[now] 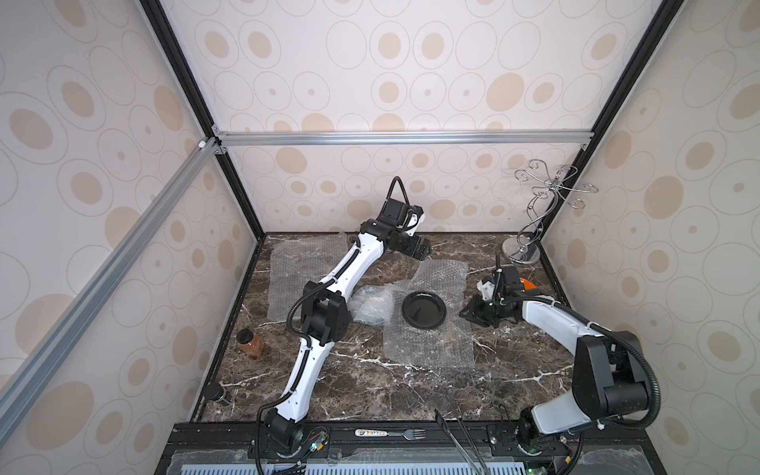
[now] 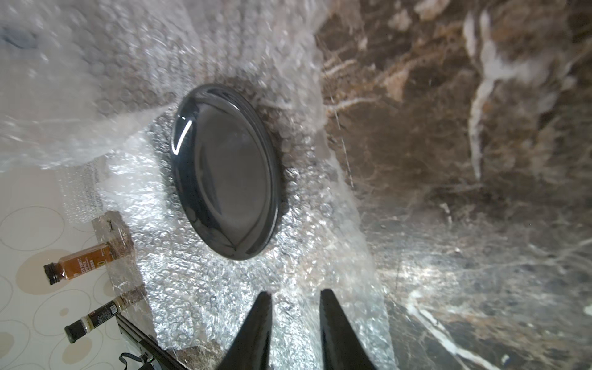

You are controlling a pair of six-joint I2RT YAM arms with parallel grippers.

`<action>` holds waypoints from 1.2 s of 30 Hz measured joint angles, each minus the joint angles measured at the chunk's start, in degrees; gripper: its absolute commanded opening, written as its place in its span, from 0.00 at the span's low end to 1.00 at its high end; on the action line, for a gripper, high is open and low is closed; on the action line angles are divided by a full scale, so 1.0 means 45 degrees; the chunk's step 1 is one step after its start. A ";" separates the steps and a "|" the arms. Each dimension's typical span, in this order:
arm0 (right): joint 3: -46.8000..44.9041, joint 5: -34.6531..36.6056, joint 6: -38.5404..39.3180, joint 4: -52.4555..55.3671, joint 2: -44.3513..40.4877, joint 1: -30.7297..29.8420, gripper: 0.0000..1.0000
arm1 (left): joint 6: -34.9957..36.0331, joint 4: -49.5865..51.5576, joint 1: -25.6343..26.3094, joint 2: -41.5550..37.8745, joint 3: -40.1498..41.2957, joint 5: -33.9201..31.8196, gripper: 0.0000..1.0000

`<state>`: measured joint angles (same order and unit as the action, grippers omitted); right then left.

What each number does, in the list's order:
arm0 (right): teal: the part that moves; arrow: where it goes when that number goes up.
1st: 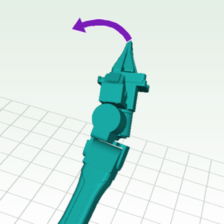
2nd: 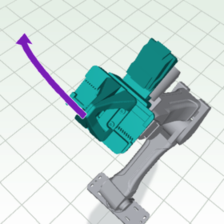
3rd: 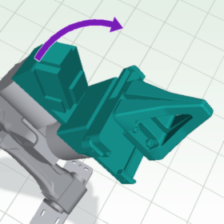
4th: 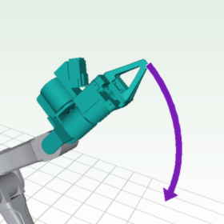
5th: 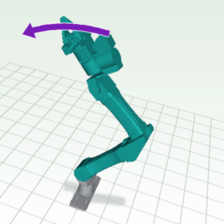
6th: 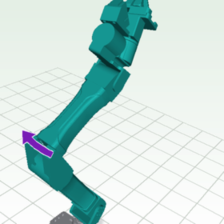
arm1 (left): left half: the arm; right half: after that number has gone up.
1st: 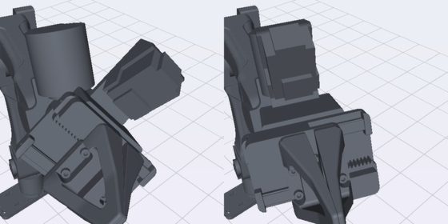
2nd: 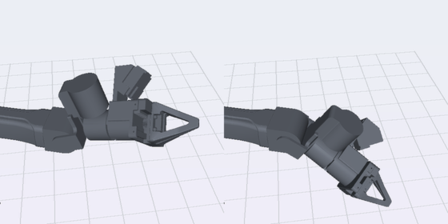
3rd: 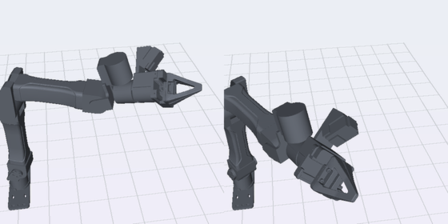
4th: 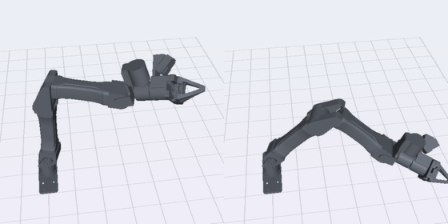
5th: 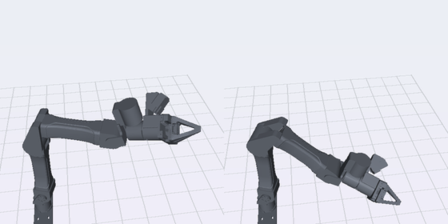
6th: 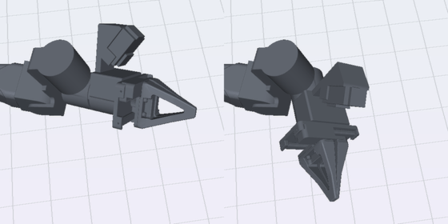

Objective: Unpack dinner plates from bubble wrap
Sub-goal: Unwrap the bubble wrap at the center of the board.

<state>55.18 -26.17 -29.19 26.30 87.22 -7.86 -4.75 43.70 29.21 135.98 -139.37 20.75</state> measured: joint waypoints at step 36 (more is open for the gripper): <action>1.2420 0.0219 -0.0355 0.1666 0.9840 -0.1224 0.36 | -0.5221 -0.8242 0.0165 -1.2774 1.8370 0.1632 1.00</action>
<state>111.07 -25.19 -30.79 33.80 131.50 -13.37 -28.25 6.61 29.95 78.50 -56.71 28.10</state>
